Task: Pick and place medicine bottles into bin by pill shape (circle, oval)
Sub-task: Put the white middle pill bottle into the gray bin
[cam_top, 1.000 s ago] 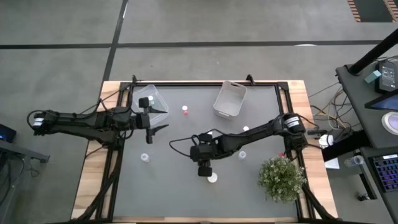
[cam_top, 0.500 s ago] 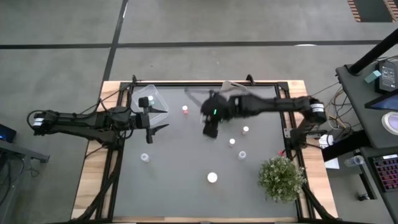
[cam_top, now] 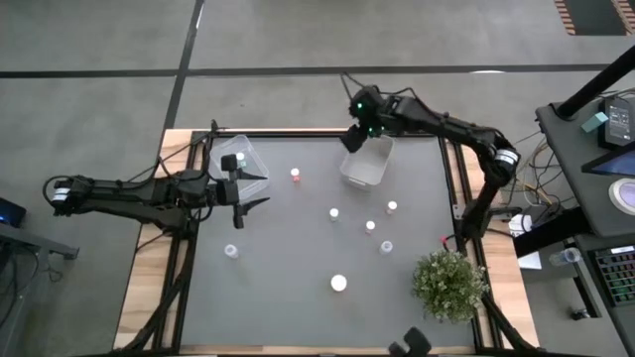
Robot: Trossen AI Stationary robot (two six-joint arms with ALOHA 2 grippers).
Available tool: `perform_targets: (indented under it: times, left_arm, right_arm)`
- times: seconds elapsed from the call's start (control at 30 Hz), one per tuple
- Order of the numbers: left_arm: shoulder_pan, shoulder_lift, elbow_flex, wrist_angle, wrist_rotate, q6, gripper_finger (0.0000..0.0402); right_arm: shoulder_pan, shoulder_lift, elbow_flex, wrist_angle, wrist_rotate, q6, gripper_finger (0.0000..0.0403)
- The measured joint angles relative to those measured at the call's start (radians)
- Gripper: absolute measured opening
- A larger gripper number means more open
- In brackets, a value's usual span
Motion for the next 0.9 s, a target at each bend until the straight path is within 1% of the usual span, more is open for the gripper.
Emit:
perform_targets:
  times: [0.13,0.33,0.57,0.7,0.8,0.9]
  left_arm:
    - [0.000,0.000,0.000,0.000,0.000,0.000,0.0231]
    - [0.000,0.000,-0.002,-0.004,0.000,0.000,0.0231]
    - [0.000,0.000,-0.004,-0.004,-0.001,0.000,0.0231]
    - [0.000,0.000,-0.002,-0.003,-0.002,0.000,0.0231]
    - [0.000,0.000,-0.004,0.004,-0.003,0.008,0.0231]
    - [0.000,0.000,-0.004,0.005,-0.004,0.015,0.0231]
  right_arm:
    - [-0.040,0.047,-0.025,0.010,-0.003,0.019,0.0143]
    - [-0.039,0.070,-0.095,0.041,0.001,0.048,0.0143]
    - [-0.036,0.047,-0.236,0.194,0.054,0.113,0.0144]
    - [-0.036,0.045,-0.305,0.276,0.060,0.136,0.0144]
    - [-0.036,0.045,-0.341,0.340,0.060,0.150,0.0145]
    - [-0.036,0.045,-0.357,0.344,0.067,0.151,0.0145]
